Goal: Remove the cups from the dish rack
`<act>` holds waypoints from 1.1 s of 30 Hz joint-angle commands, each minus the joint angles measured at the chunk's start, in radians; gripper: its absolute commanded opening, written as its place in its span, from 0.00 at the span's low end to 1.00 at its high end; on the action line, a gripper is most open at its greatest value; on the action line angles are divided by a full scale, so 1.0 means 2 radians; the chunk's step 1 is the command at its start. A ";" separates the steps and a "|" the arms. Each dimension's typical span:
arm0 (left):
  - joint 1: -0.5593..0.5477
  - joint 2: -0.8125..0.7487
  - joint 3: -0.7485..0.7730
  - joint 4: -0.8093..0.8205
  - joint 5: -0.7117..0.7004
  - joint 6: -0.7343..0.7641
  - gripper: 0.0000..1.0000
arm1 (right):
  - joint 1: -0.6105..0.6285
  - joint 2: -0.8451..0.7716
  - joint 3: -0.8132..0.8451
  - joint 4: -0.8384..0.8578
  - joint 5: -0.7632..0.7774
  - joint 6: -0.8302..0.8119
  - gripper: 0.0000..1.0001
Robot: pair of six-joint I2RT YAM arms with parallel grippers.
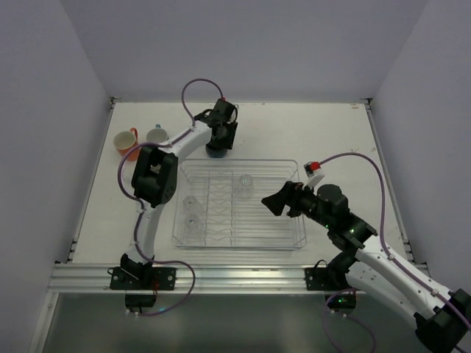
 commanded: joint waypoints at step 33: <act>-0.199 -0.408 -0.343 0.148 -0.037 -0.066 0.93 | 0.039 -0.093 0.032 -0.068 0.116 -0.026 0.78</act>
